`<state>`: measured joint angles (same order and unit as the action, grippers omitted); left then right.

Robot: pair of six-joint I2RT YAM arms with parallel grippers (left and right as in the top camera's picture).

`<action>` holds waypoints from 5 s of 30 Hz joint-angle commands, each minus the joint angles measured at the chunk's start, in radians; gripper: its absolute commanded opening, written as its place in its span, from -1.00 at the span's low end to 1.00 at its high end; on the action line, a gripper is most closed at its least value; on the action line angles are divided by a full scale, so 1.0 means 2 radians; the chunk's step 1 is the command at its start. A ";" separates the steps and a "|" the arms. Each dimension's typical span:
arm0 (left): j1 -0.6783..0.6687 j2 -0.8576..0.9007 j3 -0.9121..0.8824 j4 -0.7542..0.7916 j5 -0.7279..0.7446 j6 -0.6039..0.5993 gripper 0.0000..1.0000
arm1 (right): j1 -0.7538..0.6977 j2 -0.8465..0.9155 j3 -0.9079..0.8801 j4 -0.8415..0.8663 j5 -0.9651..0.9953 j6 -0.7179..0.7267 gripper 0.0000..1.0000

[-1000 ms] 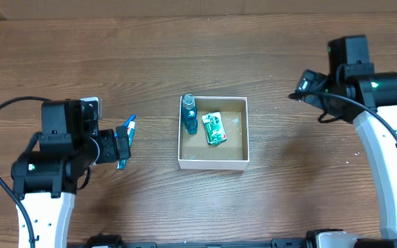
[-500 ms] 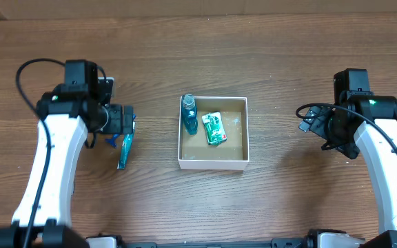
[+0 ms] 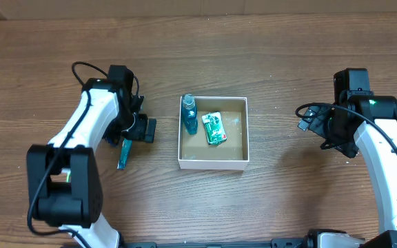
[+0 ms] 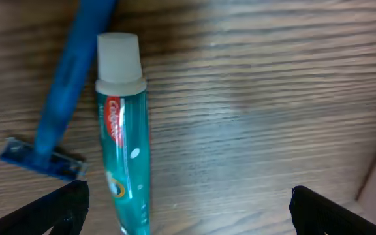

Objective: Pack container
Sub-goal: 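Reach the left gripper to the teal toothpaste tube and grasp it, then carry the toothpaste with the left gripper into the box and release, then grasp the blue razor with the left gripper, then place the razor into the box with the left gripper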

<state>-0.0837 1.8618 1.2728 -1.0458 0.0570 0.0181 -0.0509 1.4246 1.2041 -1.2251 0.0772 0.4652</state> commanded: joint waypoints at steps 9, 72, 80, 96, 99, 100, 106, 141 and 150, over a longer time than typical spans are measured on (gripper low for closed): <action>0.000 0.065 0.009 0.015 0.007 -0.013 0.86 | 0.000 -0.011 -0.001 0.000 -0.012 -0.012 1.00; -0.317 0.001 0.330 -0.169 -0.043 0.074 0.11 | 0.000 -0.011 -0.001 0.006 -0.012 -0.014 1.00; -0.181 -0.104 0.348 -0.210 -0.159 -0.087 0.61 | -0.001 -0.011 -0.001 0.005 0.000 -0.014 1.00; 0.015 0.075 0.081 -0.034 -0.067 -0.020 0.62 | 0.000 -0.011 -0.001 0.002 -0.001 -0.014 1.00; 0.018 0.102 0.081 -0.023 -0.067 -0.020 0.63 | 0.000 -0.011 -0.001 0.002 -0.001 -0.014 1.00; 0.018 0.110 0.081 -0.018 -0.067 -0.020 0.62 | 0.000 -0.011 -0.001 0.002 -0.001 -0.014 1.00; 0.018 0.132 0.077 -0.015 -0.056 -0.020 0.29 | 0.000 -0.011 -0.001 0.002 -0.001 -0.014 1.00; -0.324 -0.045 0.110 0.000 -0.027 0.135 -0.92 | 0.000 -0.011 -0.001 0.003 0.000 -0.014 1.00; -0.316 0.054 0.113 -0.023 -0.029 0.131 -0.40 | 0.000 -0.011 -0.001 0.002 -0.001 -0.014 1.00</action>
<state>-0.7219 1.9682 1.4963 -1.0847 -0.0067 0.2653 -0.0509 1.4246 1.2030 -1.2232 0.0608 0.4435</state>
